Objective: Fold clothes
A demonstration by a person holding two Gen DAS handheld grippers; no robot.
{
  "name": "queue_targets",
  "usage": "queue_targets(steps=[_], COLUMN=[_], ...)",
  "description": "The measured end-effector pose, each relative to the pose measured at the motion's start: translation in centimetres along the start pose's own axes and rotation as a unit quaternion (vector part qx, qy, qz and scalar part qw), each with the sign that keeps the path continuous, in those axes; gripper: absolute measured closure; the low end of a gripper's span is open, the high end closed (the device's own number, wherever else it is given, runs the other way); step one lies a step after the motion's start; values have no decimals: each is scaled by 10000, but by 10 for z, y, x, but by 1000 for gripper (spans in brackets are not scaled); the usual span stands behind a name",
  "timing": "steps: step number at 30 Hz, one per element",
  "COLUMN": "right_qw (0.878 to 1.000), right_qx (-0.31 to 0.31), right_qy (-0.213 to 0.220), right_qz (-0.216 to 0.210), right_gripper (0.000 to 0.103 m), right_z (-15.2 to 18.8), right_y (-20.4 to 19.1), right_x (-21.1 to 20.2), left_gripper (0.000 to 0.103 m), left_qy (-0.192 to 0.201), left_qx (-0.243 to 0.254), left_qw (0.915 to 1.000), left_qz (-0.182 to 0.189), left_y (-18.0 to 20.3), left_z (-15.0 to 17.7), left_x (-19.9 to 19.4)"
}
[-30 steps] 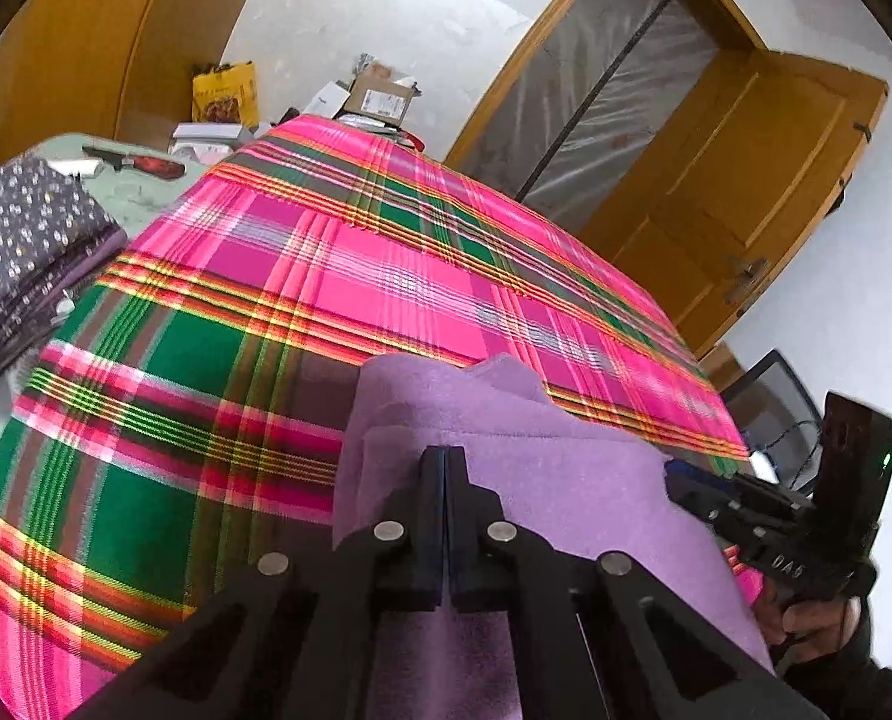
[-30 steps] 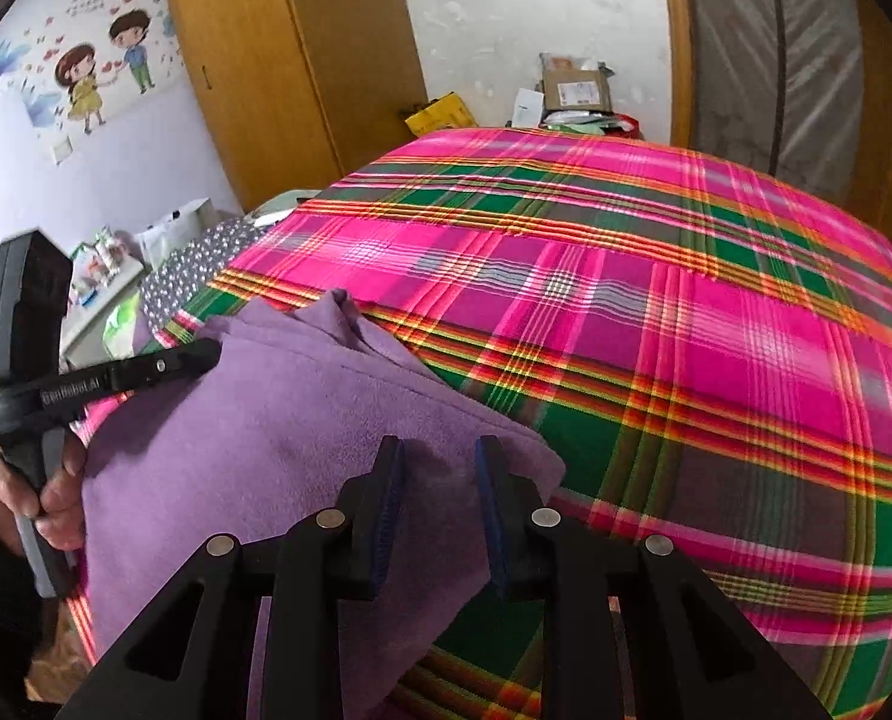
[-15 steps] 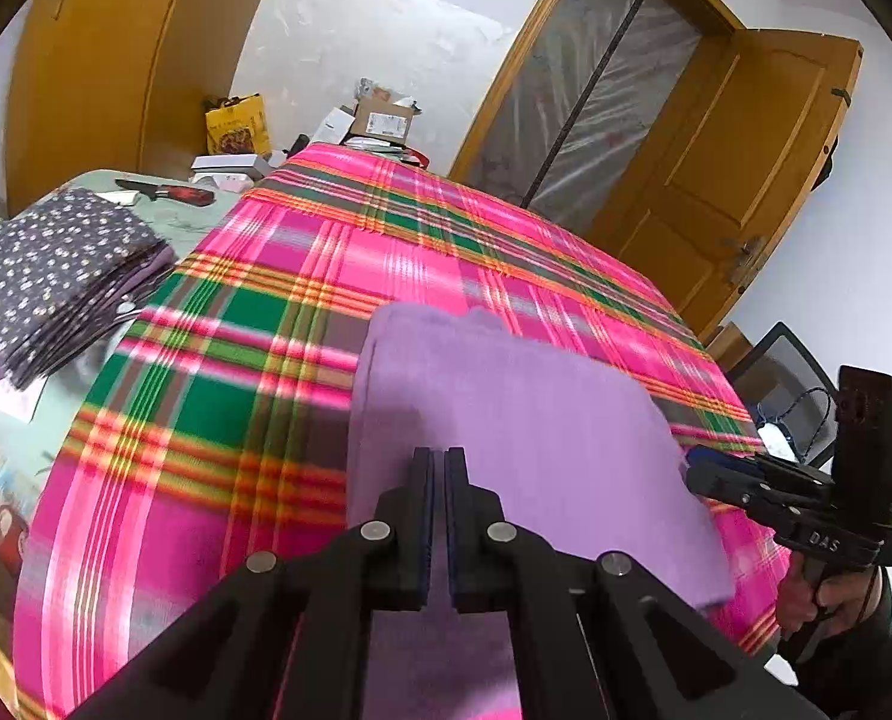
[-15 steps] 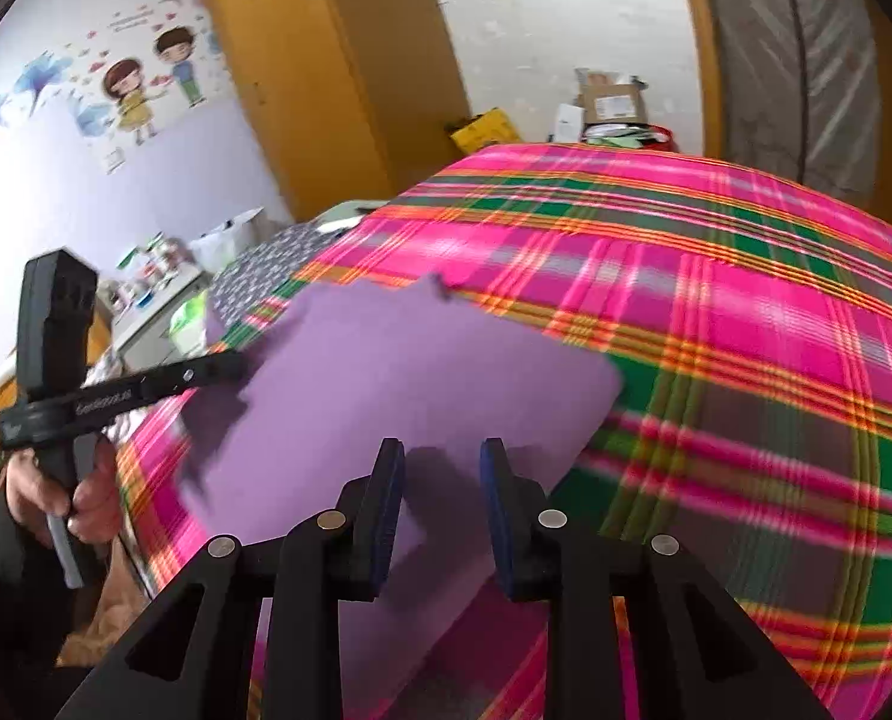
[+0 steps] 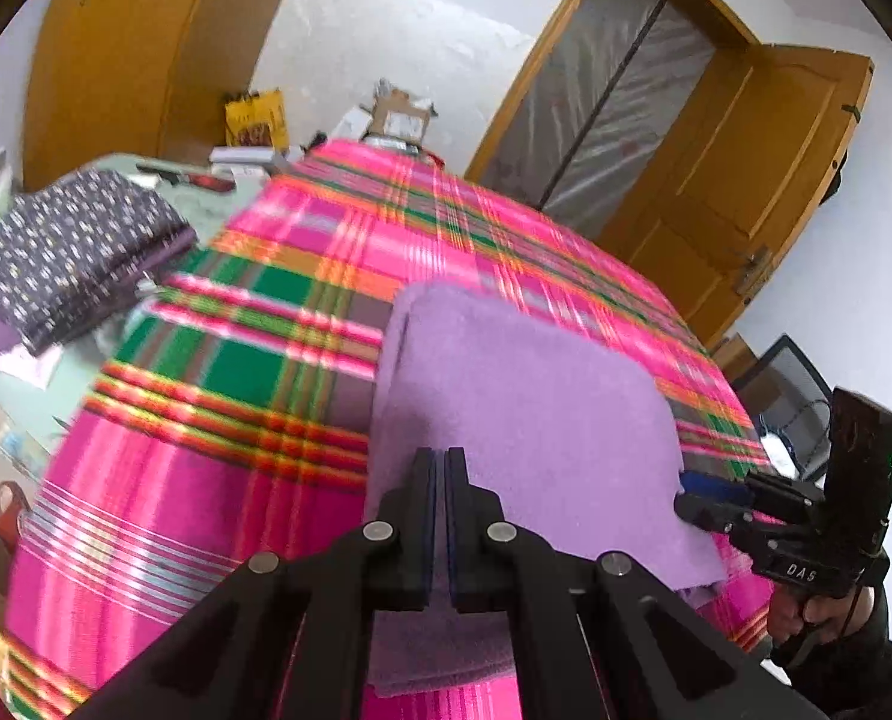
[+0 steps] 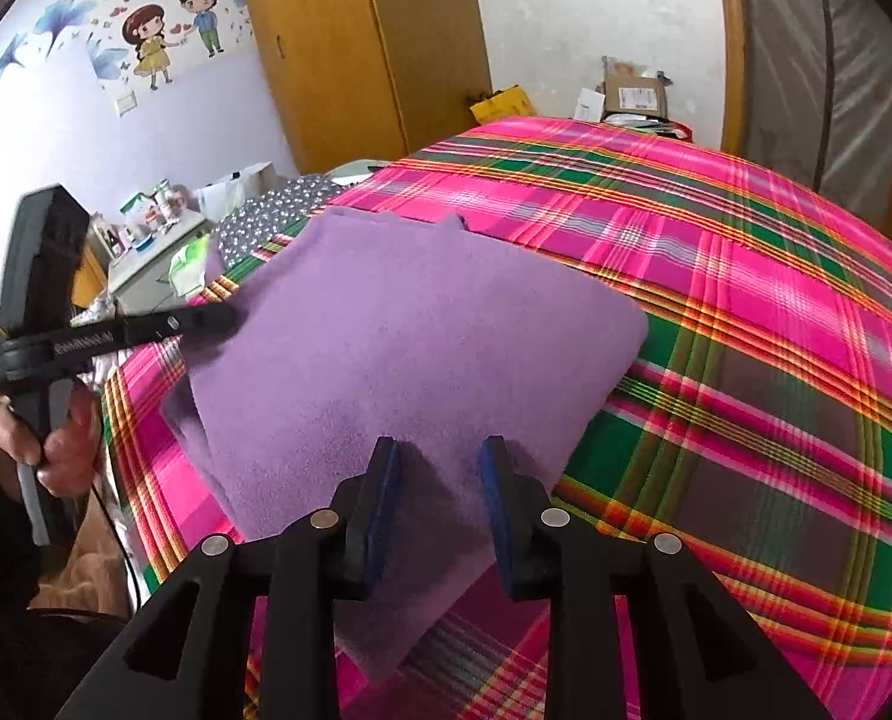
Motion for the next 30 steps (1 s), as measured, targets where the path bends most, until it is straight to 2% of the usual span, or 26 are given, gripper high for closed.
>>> queue_targets(steps=[4,8,16,19,28,30], right_qw=[9998,9996,9998,9998,9997,9997], right_qx=[-166,-257,-153,-125,-120,-138], right_qy=[85,93,78,82,171,160], right_qz=[36,-55,-133,-141,-148,-158], right_gripper=[74,74,74,73,73,73], right_z=[-3,-1,1,1,-4,-3], right_y=[-8,-15,-14,-16,-18,-19], right_x=[-6,-6,-4,-4,-13,-12], left_gripper=[101,100,100,99,99,95], left_qy=[25,-166,-251,-380,-363,-397], left_qx=[-125,-215,-230,21,-259,-359], left_qw=[9997,9994,9994,9990,9989,9984], left_qz=[-209,-208,-107,-230,-129,-176], left_y=[-15,-21,-21,-19,-23,-26], left_z=[-4,6,7,12,12,11], left_x=[-1,8,10,16,3,3])
Point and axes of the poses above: each gripper's, at about its wrist camera, not at the fingertips, and x roughly the way its jaws point, y to its right, z to its underside, the point moved 9 cm from there along x, roughly the way its jaws point, and after that the axes turned 5 degrees about -z, right-handed, at the moved point
